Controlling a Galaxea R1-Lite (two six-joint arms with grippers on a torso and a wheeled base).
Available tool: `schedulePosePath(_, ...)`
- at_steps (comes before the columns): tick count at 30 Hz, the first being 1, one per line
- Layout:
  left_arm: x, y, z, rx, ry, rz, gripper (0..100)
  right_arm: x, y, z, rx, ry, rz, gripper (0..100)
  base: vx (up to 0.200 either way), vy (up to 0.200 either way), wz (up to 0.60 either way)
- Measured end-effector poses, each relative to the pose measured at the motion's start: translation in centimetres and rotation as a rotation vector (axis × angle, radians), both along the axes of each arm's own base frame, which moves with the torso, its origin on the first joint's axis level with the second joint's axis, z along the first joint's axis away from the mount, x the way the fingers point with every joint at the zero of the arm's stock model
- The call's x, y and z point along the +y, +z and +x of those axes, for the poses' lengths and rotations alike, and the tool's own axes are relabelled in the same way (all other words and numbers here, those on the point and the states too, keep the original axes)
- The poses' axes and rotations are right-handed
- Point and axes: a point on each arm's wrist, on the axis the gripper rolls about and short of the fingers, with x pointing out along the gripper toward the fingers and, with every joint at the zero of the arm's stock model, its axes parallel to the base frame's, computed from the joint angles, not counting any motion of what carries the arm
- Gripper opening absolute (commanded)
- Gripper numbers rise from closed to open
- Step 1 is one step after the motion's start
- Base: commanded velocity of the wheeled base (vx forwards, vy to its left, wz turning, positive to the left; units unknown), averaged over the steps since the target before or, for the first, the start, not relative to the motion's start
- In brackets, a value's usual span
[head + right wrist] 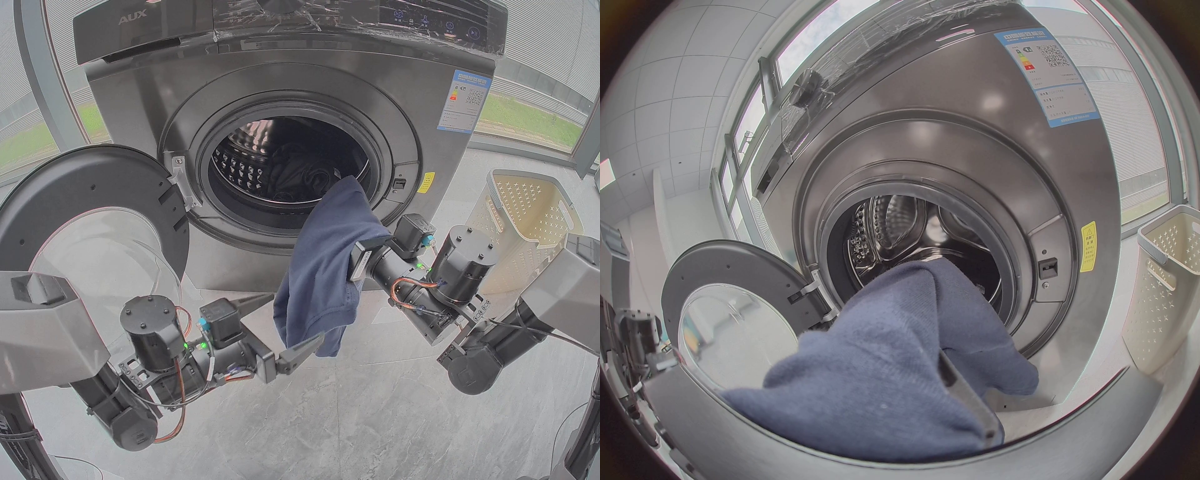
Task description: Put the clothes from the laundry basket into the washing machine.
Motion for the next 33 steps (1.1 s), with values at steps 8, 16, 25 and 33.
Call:
schedulePosePath(8,-3.7,0.9,1.7,-0.062,-0.044,-0.074,100,0.5,-0.1,-0.5,0.006,0.016,-0.010,0,0.000,0.000,0.00)
schedulePosePath(16,-6.1,-0.9,4.6,-0.080,-0.001,-0.086,100,0.8,0.2,-1.2,0.005,0.033,-0.008,0,0.000,0.000,0.00)
schedulePosePath(25,-7.1,-1.4,8.1,-0.128,0.091,-0.131,100,0.9,0.6,-2.5,0.008,0.050,-0.007,0,0.000,0.000,0.00)
schedulePosePath(33,-7.3,-1.9,9.3,-0.132,0.137,-0.150,0,1.2,0.7,-3.4,0.017,0.058,0.001,0,0.000,0.000,0.00)
